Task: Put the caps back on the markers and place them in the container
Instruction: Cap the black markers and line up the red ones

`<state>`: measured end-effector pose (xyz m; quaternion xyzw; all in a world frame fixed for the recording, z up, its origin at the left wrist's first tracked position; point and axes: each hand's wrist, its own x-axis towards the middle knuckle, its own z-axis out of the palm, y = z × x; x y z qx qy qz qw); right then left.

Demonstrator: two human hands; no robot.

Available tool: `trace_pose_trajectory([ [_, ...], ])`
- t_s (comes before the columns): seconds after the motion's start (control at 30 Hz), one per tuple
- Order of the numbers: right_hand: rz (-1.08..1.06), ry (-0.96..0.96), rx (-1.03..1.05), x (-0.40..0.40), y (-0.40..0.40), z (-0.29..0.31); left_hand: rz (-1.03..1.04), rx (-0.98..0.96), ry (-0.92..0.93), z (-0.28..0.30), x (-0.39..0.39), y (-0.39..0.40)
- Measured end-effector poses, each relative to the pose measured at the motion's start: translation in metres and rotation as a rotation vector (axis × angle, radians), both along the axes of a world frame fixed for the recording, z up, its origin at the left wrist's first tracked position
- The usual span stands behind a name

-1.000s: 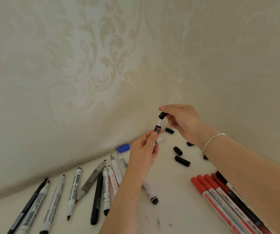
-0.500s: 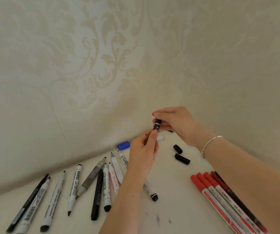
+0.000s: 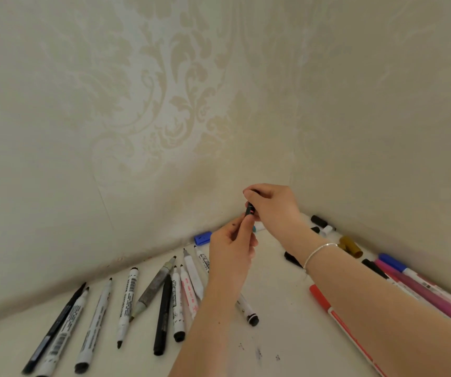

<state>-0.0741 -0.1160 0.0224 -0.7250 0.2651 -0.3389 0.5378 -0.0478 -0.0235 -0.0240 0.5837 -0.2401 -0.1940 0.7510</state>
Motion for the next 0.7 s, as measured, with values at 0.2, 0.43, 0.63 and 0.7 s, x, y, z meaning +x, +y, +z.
trace_pose_trajectory([
  [0.2, 0.064, 0.213, -0.274, 0.000, 0.011, 0.024, 0.048, -0.017, -0.044, 0.008, 0.004, 0.003],
  [0.43, -0.016, 0.534, -0.577, -0.065, -0.021, 0.064, 0.196, 0.456, -0.321, -0.011, 0.031, 0.013],
  [0.63, 0.073, 1.060, -0.584, -0.127, -0.047, 0.051, 0.169, 0.629, -0.453, 0.000, 0.024, 0.002],
  [0.7, 0.102, 1.117, -0.536, -0.138, -0.051, 0.040, 0.143, 0.635, -0.462, 0.005, 0.019, -0.003],
])
